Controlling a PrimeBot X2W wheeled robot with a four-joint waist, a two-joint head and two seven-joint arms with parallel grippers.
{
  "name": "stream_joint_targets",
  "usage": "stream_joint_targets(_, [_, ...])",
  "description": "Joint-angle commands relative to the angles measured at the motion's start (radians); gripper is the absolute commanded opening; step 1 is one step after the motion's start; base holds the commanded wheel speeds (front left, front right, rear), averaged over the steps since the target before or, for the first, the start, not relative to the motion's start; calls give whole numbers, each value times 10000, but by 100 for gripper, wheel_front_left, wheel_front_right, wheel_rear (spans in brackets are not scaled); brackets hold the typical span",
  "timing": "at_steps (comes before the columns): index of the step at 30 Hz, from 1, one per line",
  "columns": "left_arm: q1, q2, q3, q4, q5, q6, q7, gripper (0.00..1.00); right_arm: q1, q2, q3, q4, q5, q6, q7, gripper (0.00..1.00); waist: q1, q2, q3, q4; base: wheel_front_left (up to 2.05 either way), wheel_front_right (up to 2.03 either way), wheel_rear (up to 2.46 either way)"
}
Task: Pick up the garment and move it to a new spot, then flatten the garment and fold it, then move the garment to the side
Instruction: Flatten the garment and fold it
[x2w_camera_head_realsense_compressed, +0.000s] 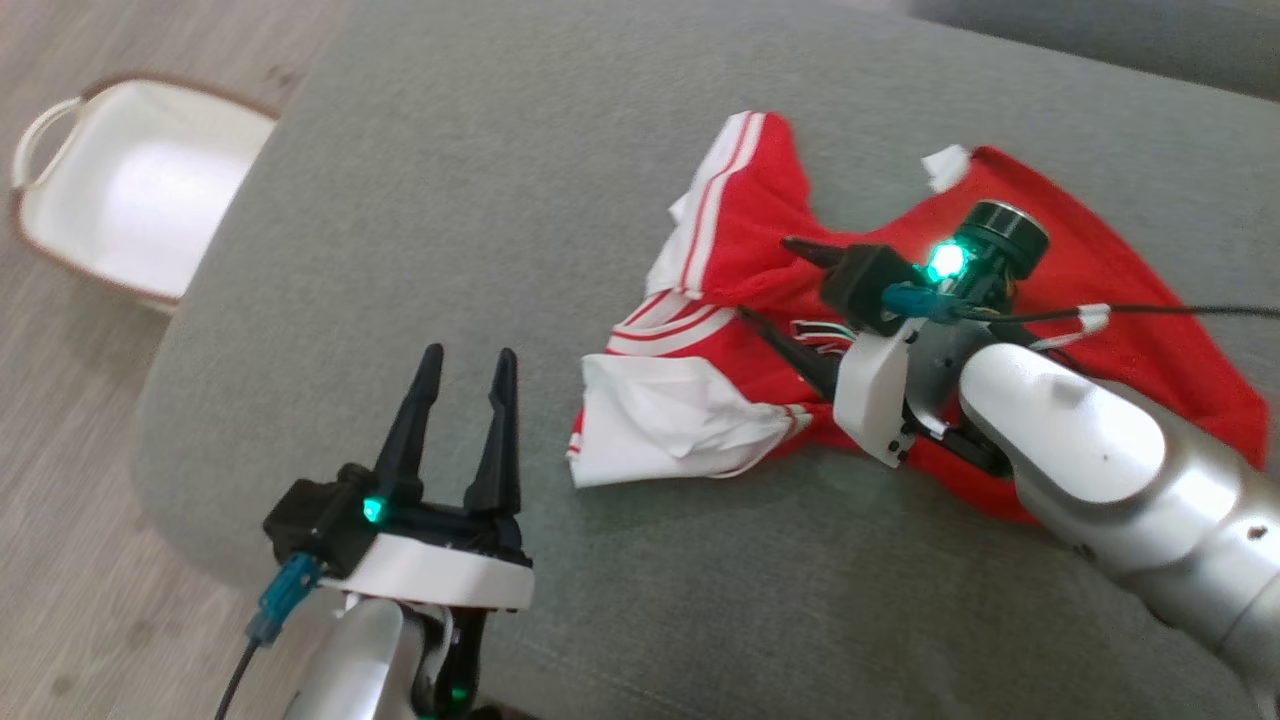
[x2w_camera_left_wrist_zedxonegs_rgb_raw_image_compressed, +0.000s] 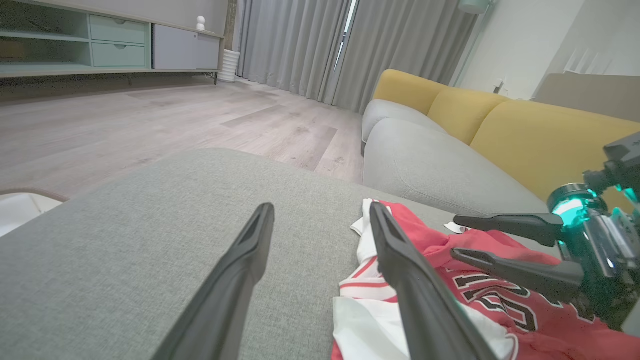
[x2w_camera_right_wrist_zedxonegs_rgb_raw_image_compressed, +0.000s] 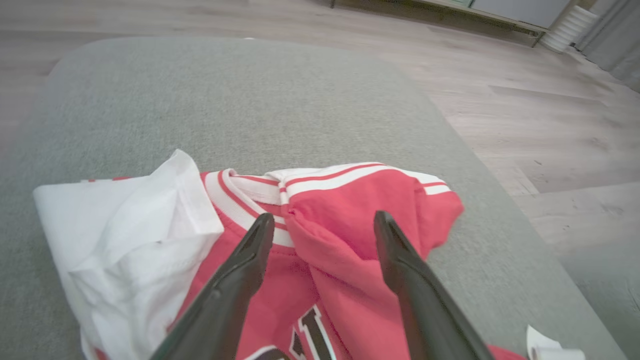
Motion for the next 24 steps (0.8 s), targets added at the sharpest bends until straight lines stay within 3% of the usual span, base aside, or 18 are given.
stream_joint_targets(1, [-397,51,142,-261,-140,79,-51,100,-486,-128,744,-12,355,-9,5,100,-2,0,267,393,0,0,0])
stream_joint_targets(9, [-449,50,-108,-253,-376,217,-51,100,-1418,-304,1887,665,832,-9,-44,100,-2,0,428,690,0,0,0])
stream_joint_targets(10, [-454,50,-117,-265,-400,235,-51,100,-1468,-258,1905,793,870,-9,-55,89,-2,0,457,706,0,0,0])
stream_joint_targets(11, [-463,50,-124,-276,-424,250,-51,100,-1513,-212,1920,900,890,-9,-55,29,-2,0,485,720,0,0,0])
stream_joint_targets(12, [-474,50,-130,-284,-446,259,-51,100,-1554,-175,1931,977,876,-9,-66,0,-2,0,514,729,0,0,0])
stream_joint_targets(24, [-629,49,-202,-366,-600,341,-51,100,-2922,-10,1420,2797,1296,-9,-1058,0,-2,0,765,769,0,0,0])
